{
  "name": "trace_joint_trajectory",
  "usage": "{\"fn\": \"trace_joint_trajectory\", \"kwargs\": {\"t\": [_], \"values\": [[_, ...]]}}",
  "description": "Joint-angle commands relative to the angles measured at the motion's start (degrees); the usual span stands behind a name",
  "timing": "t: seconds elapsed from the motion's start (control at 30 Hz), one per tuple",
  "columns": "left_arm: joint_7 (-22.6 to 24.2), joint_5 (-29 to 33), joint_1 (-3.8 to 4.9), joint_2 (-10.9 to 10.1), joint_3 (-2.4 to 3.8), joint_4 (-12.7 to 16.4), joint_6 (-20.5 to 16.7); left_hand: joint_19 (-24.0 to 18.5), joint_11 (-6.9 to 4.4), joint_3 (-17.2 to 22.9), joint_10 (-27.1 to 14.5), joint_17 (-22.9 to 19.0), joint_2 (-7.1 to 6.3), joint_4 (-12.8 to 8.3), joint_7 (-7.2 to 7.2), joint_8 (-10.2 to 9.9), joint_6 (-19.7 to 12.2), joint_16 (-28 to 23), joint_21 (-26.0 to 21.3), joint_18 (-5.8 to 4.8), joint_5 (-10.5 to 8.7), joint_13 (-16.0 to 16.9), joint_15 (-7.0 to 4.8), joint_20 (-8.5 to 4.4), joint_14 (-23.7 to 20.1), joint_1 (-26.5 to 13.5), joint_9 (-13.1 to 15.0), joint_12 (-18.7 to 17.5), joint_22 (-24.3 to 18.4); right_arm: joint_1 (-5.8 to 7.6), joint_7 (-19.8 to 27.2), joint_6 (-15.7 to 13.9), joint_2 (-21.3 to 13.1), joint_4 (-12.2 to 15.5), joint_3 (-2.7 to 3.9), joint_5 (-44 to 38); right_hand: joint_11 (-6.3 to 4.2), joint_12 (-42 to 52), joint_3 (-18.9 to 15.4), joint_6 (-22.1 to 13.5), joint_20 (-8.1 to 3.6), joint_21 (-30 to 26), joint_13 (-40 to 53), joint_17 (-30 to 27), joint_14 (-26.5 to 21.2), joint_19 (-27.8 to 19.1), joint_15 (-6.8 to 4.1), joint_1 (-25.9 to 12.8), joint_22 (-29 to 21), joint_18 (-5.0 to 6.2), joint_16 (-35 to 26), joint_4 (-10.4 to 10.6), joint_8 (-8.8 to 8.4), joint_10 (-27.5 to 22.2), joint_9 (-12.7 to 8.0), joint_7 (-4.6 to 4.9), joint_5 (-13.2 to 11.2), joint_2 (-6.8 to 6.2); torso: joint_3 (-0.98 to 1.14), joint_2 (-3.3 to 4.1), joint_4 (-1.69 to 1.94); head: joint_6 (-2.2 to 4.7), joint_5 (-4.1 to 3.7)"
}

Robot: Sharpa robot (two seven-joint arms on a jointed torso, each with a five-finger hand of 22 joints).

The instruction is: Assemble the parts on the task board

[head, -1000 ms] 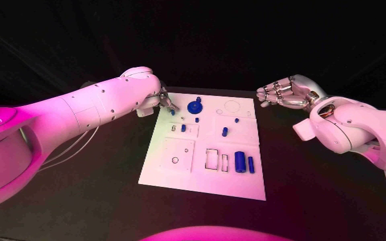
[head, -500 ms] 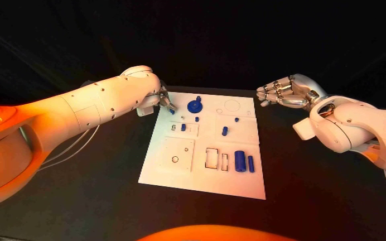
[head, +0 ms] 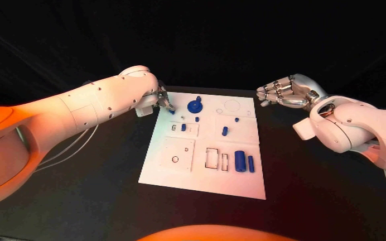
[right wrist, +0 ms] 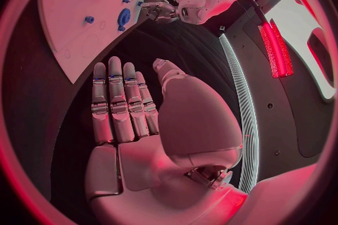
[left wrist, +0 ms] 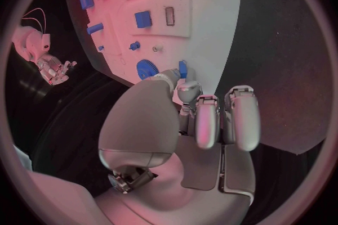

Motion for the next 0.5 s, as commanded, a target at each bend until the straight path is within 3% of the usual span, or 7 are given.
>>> {"fn": "trace_joint_trajectory", "kwargs": {"t": [0.03, 0.13, 0.23, 0.5], "values": [[1.71, 4.15, 0.04, -1.06, 0.01, 1.72, -2.5, 0.15, 0.0, 12.15, 0.62, 8.63, -2.19, -9.01, -0.47, 0.8, 0.29, -0.26, 0.38, -0.07, -0.09, 0.24, 0.22, 0.17, 4.27, -1.7, 0.43, 0.39, 0.7, -0.04, 0.27, 0.68, -0.01, -0.01, 0.01, -0.06, -0.1, 0.36, 0.23, -0.08, 0.03, 0.11, -0.07, -0.07, -0.33, -0.41, 0.08, -0.16, -0.05, 0.46, -0.07, 0.11, -0.03, -0.33, -0.06, 0.13, 0.4, 0.36, 0.06, -0.09, 0.21, 0.12, 0.04], [2.11, 6.43, 0.06, -3.17, -0.01, 4.91, -4.84, 0.24, -0.3, 16.56, 1.15, 8.66, -4.01, -10.54, -0.49, 1.83, 0.68, -0.24, 0.44, -0.09, -0.1, 0.53, -0.07, 0.08, 4.27, -3.39, 0.81, 0.64, 0.85, -0.04, 0.26, 0.66, -0.09, 0.04, 0.01, -0.03, -0.1, 0.36, 0.23, -0.08, 0.03, 0.11, -0.07, -0.07, -0.33, -0.41, 0.08, -0.16, -0.05, 0.46, -0.07, 0.11, -0.03, -0.33, -0.06, 0.13, 0.4, 0.36, 0.09, -0.17, 0.23, 0.15, 0.13], [2.34, 7.8, 0.07, -5.29, -0.01, 8.29, -6.67, 0.35, -0.5, 18.57, 1.66, 8.69, -4.99, -11.36, -0.68, 2.39, 0.98, -0.22, 0.55, -0.14, -0.15, 0.91, -0.23, 0.02, 4.29, -4.5, 1.01, 0.94, 1.08, -0.04, 0.26, 0.63, -0.2, 0.1, 0.01, -0.02, -0.1, 0.36, 0.23, -0.08, 0.03, 0.11, -0.07, -0.07, -0.33, -0.41, 0.08, -0.16, -0.05, 0.46, -0.07, 0.11, -0.03, -0.33, -0.06, 0.13, 0.4, 0.36, 0.14, -0.25, 0.27, 0.14, 0.16], [3.57, 6.7, -0.18, -9.94, -0.08, 16.66, -10.19, 0.58, -0.87, 21.87, 2.72, 8.73, -6.51, -12.71, -1.08, 3.45, 1.63, -0.2, 0.78, -0.24, -0.27, 1.95, -0.52, -0.23, 4.3, -6.6, 1.38, 1.62, 1.56, -0.04, 0.26, 0.58, -0.43, 0.25, 0.01, 0.01, -0.1, 0.37, 0.23, -0.08, 0.03, 0.12, -0.07, -0.09, -0.33, -0.41, 0.08, -0.18, -0.09, 0.47, -0.06, 0.12, -0.03, -0.33, -0.06, 0.14, 0.46, 0.38, 0.0, -0.1, 0.32, 0.21, 0.2]]}}
